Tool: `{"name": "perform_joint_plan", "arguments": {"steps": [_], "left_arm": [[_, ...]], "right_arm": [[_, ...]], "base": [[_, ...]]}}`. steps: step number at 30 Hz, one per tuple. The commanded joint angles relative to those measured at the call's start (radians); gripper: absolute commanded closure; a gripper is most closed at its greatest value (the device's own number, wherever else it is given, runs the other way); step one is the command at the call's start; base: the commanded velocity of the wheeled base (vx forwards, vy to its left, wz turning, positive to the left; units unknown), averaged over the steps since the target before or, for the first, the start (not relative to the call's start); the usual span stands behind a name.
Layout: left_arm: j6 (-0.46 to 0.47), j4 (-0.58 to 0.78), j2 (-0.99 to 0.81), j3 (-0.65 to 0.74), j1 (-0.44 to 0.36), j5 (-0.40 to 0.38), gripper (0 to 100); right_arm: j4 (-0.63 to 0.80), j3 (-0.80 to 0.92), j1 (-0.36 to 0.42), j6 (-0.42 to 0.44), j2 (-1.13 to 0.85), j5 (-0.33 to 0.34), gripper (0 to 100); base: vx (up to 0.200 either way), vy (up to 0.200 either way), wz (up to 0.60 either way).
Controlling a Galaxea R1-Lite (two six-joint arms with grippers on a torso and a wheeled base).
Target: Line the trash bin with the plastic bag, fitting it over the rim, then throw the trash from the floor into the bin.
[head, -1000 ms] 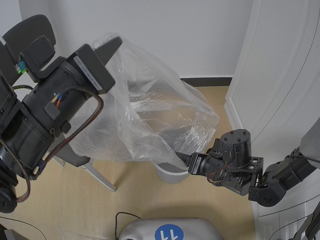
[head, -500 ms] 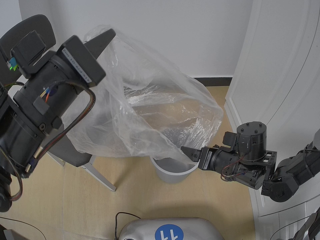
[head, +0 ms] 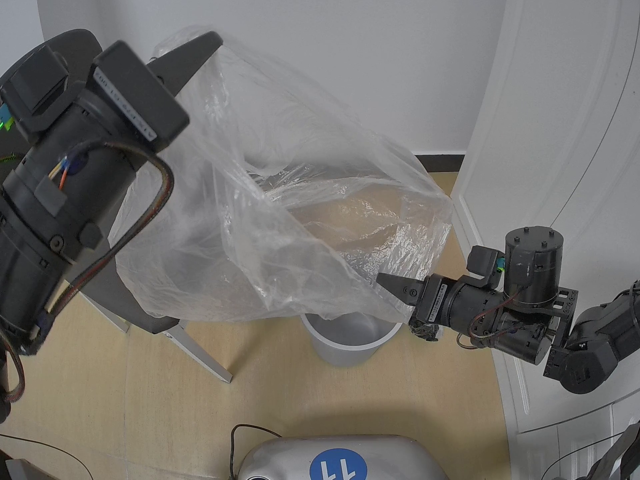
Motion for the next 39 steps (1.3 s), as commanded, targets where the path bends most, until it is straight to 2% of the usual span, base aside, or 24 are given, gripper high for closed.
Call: {"name": "perform_joint_plan", "arguments": {"steps": [1,7,16,20,24,39], "left_arm": [[-0.001,0.000,-0.007,-0.002,-0.005,0.001,100],[-0.002,0.000,-0.018,-0.002,-0.010,0.001,100],[-0.002,0.000,-0.017,-0.002,-0.014,0.001,100],[-0.002,0.000,-0.015,-0.007,-0.008,0.001,100],[-0.002,0.000,-0.017,-0.012,-0.001,0.001,100],[-0.004,0.000,-0.020,-0.021,-0.001,0.021,100]], "right_arm": [[-0.009,-0.006,-0.005,0.014,-0.011,0.008,0],[-0.010,-0.021,-0.009,0.074,-0.008,0.038,0],[-0.012,-0.018,-0.009,0.077,-0.018,0.037,0],[0.010,0.008,-0.009,0.058,-0.037,0.040,0],[0.024,0.045,-0.009,-0.018,-0.035,0.058,0],[0.022,0.060,-0.004,-0.029,-0.026,0.064,0]], "base": [[0.000,0.000,0.00],[0.000,0.000,0.00],[0.000,0.000,0.00],[0.000,0.000,0.00],[0.000,0.000,0.00],[0.000,0.000,0.00]]}}
